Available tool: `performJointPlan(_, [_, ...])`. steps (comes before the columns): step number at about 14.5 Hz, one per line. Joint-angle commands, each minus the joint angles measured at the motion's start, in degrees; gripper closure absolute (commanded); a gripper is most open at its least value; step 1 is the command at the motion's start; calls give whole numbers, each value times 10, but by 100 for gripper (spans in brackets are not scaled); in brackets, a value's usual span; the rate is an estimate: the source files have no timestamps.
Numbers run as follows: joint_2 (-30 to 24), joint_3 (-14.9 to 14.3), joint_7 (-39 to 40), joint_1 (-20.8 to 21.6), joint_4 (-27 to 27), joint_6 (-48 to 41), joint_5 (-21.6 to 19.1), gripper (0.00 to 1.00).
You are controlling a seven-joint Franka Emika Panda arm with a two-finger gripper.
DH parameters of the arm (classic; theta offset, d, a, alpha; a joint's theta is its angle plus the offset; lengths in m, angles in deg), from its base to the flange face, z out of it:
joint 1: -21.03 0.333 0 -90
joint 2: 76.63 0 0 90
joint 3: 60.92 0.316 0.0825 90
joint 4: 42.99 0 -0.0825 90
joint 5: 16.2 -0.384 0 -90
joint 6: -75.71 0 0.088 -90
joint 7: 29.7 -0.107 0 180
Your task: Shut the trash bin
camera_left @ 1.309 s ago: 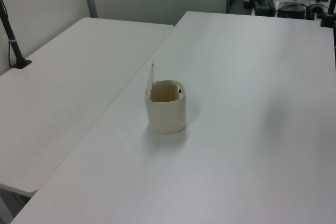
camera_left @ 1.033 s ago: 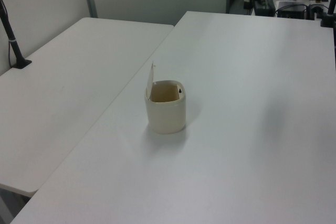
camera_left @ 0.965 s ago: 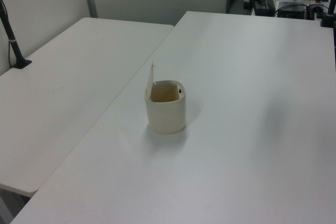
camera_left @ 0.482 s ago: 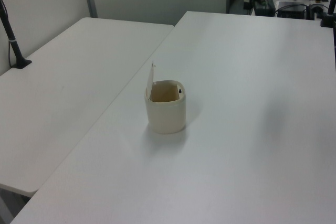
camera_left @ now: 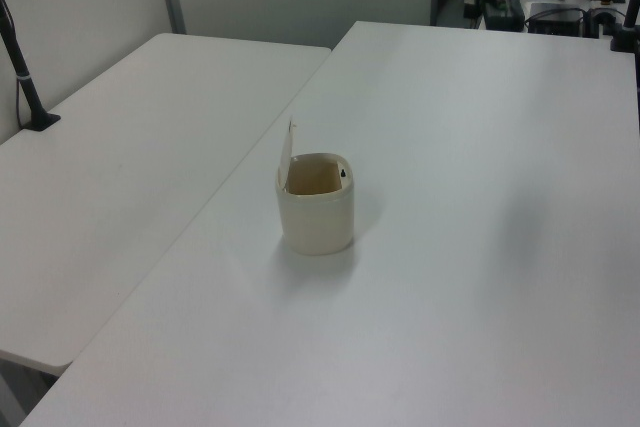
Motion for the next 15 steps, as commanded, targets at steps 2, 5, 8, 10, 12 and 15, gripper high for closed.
performJointPlan(2, [1,1,6,5,4,-8,0,0])
performJointPlan(5, [4,2,8,5,0,-5,0,0])
performJointPlan(8, [6,9,8,5,-2,7,0,0])
performJointPlan(10, [14,9,8,6,-5,36,0,0])
performJointPlan(12, [27,9,3,18,-3,52,1,0])
performJointPlan(15, [48,9,-17,40,-2,76,5,11])
